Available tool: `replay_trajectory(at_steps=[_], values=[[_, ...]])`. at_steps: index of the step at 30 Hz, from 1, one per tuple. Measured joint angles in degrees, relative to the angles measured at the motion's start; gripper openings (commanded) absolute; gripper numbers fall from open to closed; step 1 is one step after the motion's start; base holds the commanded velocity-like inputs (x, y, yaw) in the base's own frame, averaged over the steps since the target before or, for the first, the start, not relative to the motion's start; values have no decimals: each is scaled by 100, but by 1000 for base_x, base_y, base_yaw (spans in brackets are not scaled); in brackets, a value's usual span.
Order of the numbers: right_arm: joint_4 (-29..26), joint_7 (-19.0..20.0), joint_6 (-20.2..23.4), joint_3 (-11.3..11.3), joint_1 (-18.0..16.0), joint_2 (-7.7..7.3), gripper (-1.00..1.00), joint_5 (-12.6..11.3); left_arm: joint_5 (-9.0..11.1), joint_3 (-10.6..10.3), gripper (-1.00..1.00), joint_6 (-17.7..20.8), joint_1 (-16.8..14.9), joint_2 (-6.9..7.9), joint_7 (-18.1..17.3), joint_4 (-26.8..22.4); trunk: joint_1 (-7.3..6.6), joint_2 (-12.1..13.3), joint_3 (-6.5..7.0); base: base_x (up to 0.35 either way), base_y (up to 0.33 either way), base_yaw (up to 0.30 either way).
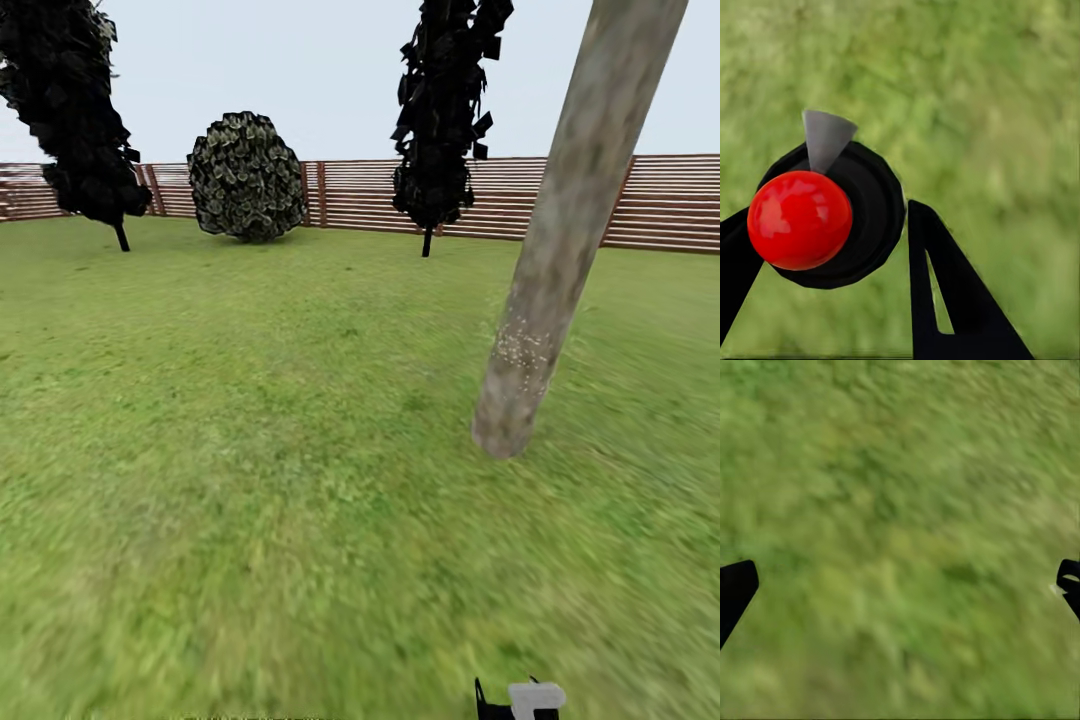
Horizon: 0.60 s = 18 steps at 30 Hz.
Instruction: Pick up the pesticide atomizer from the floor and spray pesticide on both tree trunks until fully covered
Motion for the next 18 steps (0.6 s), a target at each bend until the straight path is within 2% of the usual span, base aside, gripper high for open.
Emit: replay_trajectory(at_steps=[18], values=[[0,0,0,-1,8,0,100,0,-1,-1,-100,0,0,0,0,1,0,0,-1,0,0,282]])
